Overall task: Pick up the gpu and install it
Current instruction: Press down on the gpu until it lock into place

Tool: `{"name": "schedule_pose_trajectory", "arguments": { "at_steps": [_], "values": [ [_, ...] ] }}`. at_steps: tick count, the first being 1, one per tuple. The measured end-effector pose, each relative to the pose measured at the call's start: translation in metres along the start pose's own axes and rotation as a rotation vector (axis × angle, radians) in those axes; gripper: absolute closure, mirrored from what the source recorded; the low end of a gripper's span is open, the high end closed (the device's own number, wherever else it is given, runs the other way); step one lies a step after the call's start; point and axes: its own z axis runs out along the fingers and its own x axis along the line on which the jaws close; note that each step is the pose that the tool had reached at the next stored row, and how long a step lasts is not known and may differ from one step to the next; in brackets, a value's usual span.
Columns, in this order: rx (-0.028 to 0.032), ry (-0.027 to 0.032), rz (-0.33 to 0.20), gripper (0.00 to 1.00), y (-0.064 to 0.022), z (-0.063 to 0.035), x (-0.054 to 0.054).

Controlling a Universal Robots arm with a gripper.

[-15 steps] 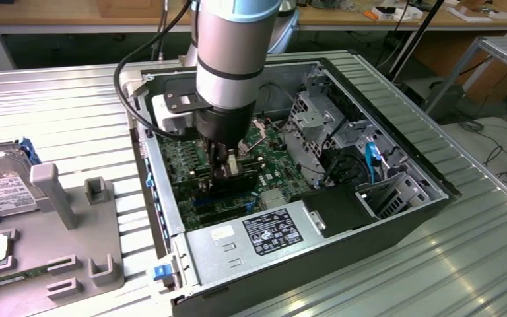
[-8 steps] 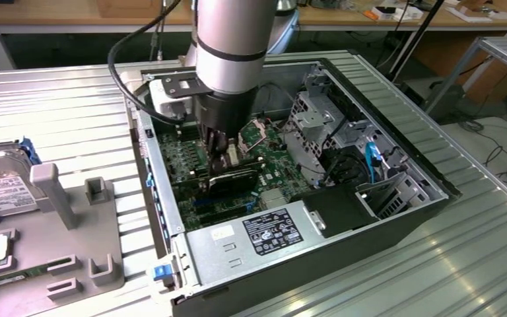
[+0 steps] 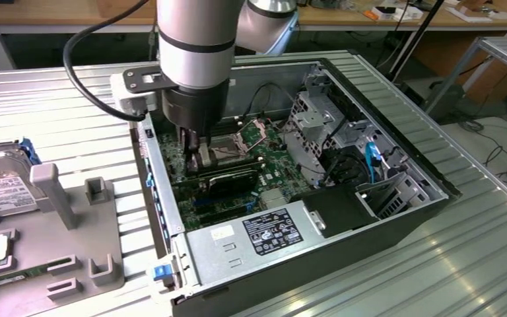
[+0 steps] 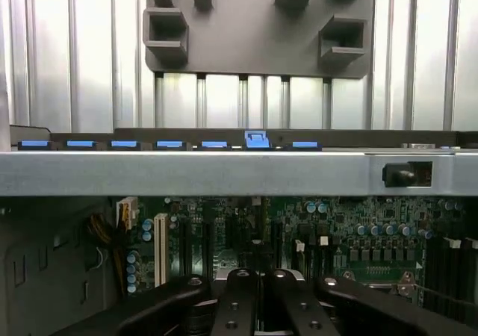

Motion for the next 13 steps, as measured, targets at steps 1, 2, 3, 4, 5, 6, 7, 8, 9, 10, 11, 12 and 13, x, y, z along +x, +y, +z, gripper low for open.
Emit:
{"name": "schedule_pose_trajectory", "arguments": {
  "at_steps": [1, 2, 3, 4, 5, 6, 7, 8, 9, 10, 11, 12, 13],
  "values": [
    [-0.0002, 0.0002, 0.0, 0.89, 0.0012, -0.0015, 0.0],
    [0.0001, -0.0001, 0.0, 0.89, 0.0022, -0.0022, 0.0],
    [-0.0001, 0.0001, 0.0, 0.89, 0.0045, -0.0027, 0.0],
    [0.0001, 0.0, 0.0, 0.89, 0.0089, -0.0027, 0.0],
    [0.0001, -0.0001, 0.001, 0.89, 0.0135, -0.0028, 0.0],
    [0.0, 0.0, 0.002, 0.89, 0.0173, -0.0034, 0.0],
    [0.0, 0.0001, 0.005, 0.89, 0.0199, -0.004, 0.0],
    [0.0, 0.0001, 0.01, 0.89, 0.0223, -0.0054, 0.0],
    [0.0001, -0.0001, 0.016, 0.89, 0.0248, -0.006, 0.0],
    [0.0, -0.0001, 0.025, 0.89, 0.0261, -0.0062, 0.0],
    [0.0001, -0.0002, 0.033, 0.89, 0.027, -0.007, 0.0],
    [0.0002, -0.0004, 0.042, 0.89, 0.0281, -0.007, 0.0],
    [-0.0001, -0.0032, 0.047, 0.89, 0.0282, -0.0062, 0.0]
  ]
}}
